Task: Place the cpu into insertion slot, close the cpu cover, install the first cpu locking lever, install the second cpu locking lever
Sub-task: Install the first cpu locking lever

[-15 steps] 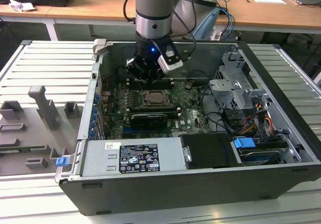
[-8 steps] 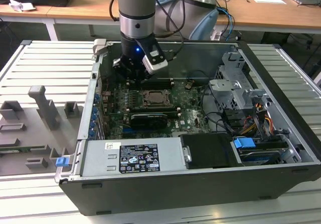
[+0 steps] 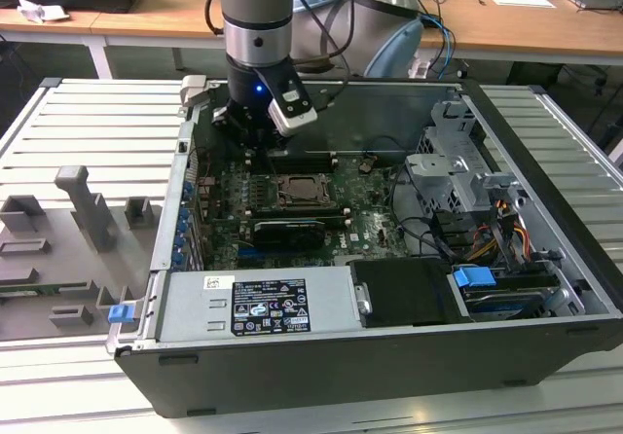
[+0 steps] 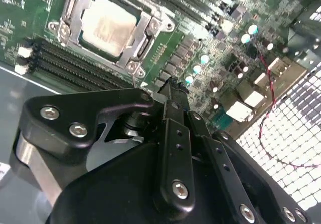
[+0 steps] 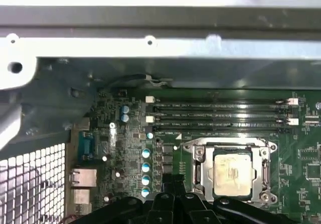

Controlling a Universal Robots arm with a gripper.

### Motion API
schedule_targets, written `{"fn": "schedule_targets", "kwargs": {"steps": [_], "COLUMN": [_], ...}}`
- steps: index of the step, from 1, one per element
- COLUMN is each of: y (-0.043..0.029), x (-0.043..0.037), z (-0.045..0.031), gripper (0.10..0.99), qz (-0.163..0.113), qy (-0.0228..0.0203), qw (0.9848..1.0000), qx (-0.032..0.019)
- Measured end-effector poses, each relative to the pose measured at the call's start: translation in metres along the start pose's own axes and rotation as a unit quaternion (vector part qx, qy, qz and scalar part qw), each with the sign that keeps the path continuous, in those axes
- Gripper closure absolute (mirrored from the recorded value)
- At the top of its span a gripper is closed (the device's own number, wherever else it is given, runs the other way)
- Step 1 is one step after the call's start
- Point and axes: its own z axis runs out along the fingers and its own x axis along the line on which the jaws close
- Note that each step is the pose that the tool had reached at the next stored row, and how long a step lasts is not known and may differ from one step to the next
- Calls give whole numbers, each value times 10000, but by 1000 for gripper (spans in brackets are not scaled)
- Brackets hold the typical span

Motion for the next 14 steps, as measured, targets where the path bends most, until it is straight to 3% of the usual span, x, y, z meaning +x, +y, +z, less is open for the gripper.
{"fn": "schedule_targets", "kwargs": {"steps": [2, 3, 5, 8, 14], "y": [124, 226, 261, 267, 273], "x": [97, 98, 80, -41, -443], "z": [6, 11, 13, 15, 76], "gripper": [980, 980, 980, 980, 980], "qz": [-1, -1, -1, 0, 2], "qy": [-4, -5, -5, -5, 35], "qw": [10000, 10000, 10000, 10000, 10000], "qx": [-24, -26, -26, -26, -30]}}
